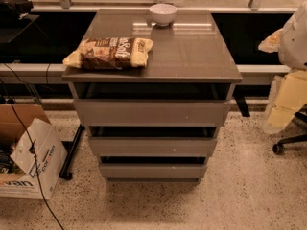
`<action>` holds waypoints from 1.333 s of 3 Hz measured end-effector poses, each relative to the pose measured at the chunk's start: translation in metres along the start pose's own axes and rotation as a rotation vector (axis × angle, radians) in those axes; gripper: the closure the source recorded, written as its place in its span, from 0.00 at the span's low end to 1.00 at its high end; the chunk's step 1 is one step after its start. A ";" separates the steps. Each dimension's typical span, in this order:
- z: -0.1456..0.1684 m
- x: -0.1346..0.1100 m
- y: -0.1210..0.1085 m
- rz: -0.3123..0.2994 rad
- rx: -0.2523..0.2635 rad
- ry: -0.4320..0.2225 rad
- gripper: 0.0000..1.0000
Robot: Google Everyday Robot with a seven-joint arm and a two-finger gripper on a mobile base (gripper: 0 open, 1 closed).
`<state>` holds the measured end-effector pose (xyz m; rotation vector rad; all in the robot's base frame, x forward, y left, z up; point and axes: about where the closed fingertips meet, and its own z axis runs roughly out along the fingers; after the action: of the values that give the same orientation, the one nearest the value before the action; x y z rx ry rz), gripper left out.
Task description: Open top drawer
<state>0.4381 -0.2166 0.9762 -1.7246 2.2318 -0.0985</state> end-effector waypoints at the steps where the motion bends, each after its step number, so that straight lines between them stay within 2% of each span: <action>1: 0.000 0.000 0.000 0.000 0.000 0.000 0.00; 2: 0.010 -0.011 -0.004 -0.008 0.021 -0.041 0.00; 4: 0.065 -0.044 -0.013 0.010 0.024 -0.174 0.00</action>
Offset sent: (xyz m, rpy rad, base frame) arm 0.0295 0.0355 -0.0232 0.1019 -0.0879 0.0460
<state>0.4786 -0.1692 0.9265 -1.6427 2.1052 0.0260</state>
